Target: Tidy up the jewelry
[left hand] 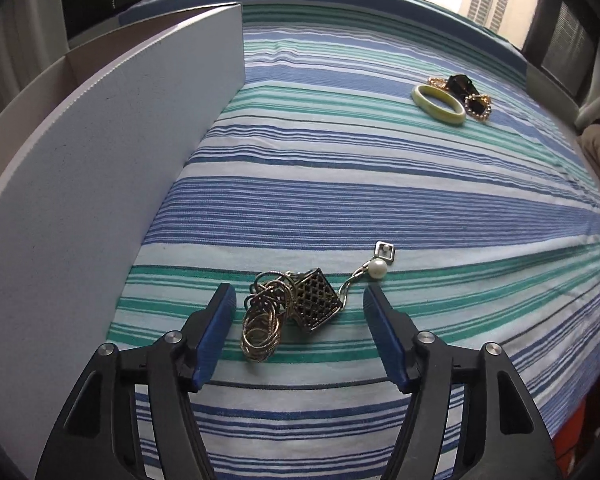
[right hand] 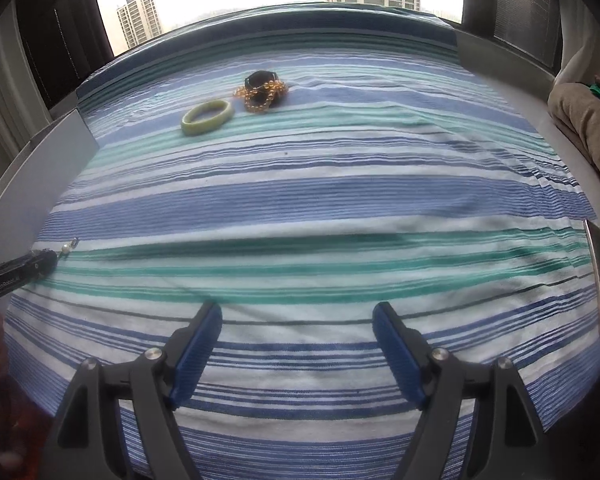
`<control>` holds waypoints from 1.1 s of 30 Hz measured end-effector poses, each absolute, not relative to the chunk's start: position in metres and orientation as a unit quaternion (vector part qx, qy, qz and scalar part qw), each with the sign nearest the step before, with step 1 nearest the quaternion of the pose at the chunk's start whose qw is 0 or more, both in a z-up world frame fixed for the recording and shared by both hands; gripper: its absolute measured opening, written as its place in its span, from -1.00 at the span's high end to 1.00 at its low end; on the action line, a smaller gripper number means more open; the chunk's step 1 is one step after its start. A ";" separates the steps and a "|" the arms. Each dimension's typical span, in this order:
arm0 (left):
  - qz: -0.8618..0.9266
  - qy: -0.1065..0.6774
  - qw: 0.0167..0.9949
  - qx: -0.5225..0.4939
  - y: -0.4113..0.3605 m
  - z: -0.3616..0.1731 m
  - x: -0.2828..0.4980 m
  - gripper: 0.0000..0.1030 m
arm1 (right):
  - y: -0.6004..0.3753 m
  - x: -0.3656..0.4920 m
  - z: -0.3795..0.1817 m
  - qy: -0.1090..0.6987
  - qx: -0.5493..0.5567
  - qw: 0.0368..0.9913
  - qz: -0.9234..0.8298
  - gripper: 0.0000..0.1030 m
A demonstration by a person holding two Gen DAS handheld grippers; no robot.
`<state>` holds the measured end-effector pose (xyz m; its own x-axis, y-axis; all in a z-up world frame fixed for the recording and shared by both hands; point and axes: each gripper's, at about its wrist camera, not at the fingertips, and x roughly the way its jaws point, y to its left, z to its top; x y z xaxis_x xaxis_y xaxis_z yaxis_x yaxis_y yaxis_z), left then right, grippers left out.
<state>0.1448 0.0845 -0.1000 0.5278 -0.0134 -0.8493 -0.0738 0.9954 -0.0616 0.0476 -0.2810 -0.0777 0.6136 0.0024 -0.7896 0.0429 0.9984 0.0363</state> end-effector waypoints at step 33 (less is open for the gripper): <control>-0.007 0.511 0.859 -0.014 0.099 -0.102 0.136 -0.77 | -0.154 0.255 -0.087 0.568 -0.042 0.795 0.208 0.81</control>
